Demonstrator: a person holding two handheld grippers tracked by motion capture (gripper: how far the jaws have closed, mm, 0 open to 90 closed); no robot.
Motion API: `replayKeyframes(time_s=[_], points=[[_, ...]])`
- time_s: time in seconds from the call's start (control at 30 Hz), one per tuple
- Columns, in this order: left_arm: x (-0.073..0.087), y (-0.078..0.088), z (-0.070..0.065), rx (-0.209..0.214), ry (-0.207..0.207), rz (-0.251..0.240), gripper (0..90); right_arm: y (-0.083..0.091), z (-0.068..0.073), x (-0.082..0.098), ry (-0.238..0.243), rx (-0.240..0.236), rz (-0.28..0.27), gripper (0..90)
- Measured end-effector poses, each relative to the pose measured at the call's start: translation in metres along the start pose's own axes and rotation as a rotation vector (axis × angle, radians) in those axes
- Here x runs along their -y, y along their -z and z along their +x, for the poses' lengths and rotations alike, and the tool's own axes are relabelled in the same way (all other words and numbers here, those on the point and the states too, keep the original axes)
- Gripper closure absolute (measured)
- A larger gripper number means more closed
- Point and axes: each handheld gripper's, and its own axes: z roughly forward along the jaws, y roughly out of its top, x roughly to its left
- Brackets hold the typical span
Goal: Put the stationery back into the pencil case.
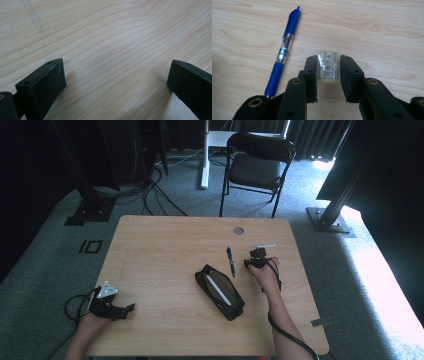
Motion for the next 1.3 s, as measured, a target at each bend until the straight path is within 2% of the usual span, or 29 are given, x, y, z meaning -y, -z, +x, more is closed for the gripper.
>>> replayKeyframes(time_s=[0.3,0.57,0.87,1.13,1.3], points=[[0.0,0.0,0.0,0.0,0.0,0.0,2.1,0.022,0.003,-0.001,0.052,-0.018,-0.04,68.2],[0.0,0.0,0.0,0.0,0.0,0.0,2.1,0.042,0.009,-0.005,0.077,-0.055,-0.068,68.2],[0.0,0.0,0.0,0.0,0.0,0.0,2.1,0.061,0.014,-0.007,0.121,-0.066,-0.091,68.3],[0.0,0.0,0.0,0.0,0.0,0.0,2.1,0.074,0.023,-0.006,0.148,-0.102,-0.11,68.3],[0.0,0.0,0.0,0.0,0.0,0.0,2.1,0.084,0.032,-0.006,0.164,-0.146,-0.125,68.2]])
